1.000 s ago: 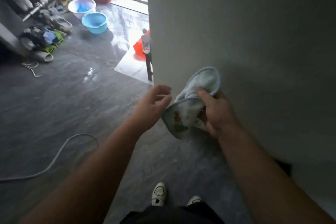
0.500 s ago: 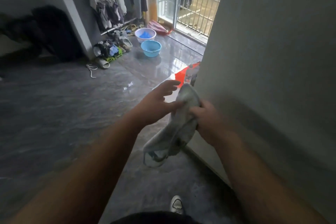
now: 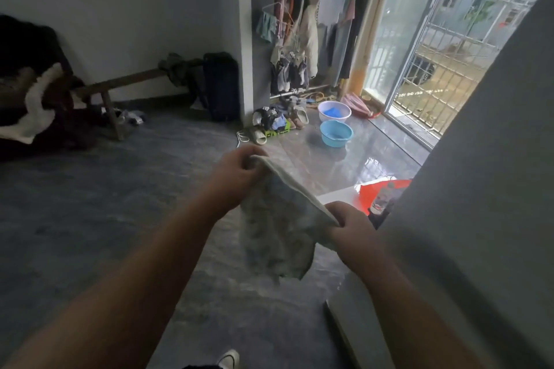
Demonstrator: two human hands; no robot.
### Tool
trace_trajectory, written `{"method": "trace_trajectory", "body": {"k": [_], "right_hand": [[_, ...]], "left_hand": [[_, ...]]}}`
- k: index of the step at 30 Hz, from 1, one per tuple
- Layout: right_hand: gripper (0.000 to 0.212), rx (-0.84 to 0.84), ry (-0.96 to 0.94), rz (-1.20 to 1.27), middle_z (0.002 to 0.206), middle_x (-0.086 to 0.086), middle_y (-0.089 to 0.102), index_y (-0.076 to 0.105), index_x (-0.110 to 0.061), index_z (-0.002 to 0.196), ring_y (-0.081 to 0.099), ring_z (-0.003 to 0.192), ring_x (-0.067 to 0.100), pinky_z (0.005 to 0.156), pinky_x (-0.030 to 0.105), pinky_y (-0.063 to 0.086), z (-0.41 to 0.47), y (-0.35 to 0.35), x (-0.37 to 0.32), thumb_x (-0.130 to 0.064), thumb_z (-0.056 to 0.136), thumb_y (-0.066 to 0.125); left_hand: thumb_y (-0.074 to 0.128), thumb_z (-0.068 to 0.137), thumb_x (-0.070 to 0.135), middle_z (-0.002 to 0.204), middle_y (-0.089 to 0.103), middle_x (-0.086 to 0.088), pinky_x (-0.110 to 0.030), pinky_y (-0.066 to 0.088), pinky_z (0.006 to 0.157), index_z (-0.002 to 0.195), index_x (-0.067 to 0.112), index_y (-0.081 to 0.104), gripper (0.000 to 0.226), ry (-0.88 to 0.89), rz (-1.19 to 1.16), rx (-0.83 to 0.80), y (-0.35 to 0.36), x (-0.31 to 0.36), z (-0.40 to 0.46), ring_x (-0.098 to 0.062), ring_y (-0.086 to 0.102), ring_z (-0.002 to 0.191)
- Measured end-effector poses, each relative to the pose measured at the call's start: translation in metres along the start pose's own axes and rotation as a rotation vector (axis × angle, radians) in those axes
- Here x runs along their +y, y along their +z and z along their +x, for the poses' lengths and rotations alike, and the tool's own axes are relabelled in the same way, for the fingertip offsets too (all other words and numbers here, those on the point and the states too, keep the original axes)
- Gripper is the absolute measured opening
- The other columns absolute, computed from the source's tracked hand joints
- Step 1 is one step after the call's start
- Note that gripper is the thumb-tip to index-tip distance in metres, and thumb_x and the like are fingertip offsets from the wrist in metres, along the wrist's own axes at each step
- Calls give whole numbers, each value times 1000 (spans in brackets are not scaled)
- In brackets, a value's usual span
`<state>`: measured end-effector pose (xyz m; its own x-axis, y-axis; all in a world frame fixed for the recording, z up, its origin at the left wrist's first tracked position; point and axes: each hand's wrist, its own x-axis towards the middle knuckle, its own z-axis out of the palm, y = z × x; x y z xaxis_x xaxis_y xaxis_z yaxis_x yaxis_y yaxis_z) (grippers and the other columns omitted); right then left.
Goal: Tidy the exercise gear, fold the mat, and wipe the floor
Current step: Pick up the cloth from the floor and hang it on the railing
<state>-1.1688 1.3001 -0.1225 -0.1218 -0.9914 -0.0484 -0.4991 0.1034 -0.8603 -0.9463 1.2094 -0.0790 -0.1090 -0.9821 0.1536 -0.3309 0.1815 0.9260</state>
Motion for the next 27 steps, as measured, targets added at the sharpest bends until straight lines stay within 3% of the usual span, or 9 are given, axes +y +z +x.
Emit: {"method": "trace_trajectory", "body": {"k": [2,6,7,9,12,15,20,24,27], "right_hand": [[12,34,-18,12,80,-8,71,69,-27,86,68,78,11,72,35,56,22,-5,4,-20,76,70],[24,146,-23,93,80,-13,70,70,-31,83,64,77,2,64,9,45,75,-8,-11,-11,73,61],[22,168,-22,150,82,-10,72,72,-28,85,67,80,8,68,12,48,90,-6,-17,-15,71,60],[23,167,-17,292,87,2,76,76,-18,91,72,86,24,79,37,59,124,-1,-30,-22,74,61],[17,159,-13,471,95,18,75,75,-8,99,70,95,42,88,57,55,177,8,-56,-15,88,63],[15,206,-57,493,95,19,75,76,-11,98,70,95,43,88,58,55,228,17,-87,-17,93,63],[15,328,-80,498,94,21,73,77,-14,93,68,83,27,83,56,55,309,29,-114,-13,92,62],[15,403,-64,486,99,26,69,77,-13,93,63,83,25,79,49,54,367,23,-110,-17,88,63],[16,470,-55,490,97,16,74,78,-17,94,67,87,22,84,54,55,407,0,-96,-16,87,64]], "left_hand": [[68,81,30,70,64,8,-22,46,56,76,33,67,6,-25,-14,38,-13,-8,15,0,56,62],[73,84,21,73,67,2,-25,46,62,78,27,70,8,-54,-85,87,-32,-23,52,-6,60,66],[72,86,17,74,67,2,-26,47,62,80,24,70,10,-57,-94,113,-37,-27,64,-6,61,67],[71,88,17,76,69,2,-30,51,65,82,23,71,8,-64,-103,167,-52,-33,89,-11,63,72],[70,88,19,74,67,3,-32,50,66,82,23,71,7,-54,-140,192,-78,-44,137,-13,61,71],[69,88,21,72,64,2,-32,46,65,84,20,71,5,-27,-144,166,-101,-54,193,-13,57,69],[63,93,25,67,60,5,-32,40,63,77,23,70,18,19,-139,31,-122,-73,295,-8,52,65],[61,96,27,67,60,3,-31,42,62,80,15,71,22,14,-156,-52,-103,-78,376,-8,53,64],[62,95,28,70,65,0,-31,48,65,84,7,73,26,-3,-212,-117,-72,-72,432,-10,57,66]]}}
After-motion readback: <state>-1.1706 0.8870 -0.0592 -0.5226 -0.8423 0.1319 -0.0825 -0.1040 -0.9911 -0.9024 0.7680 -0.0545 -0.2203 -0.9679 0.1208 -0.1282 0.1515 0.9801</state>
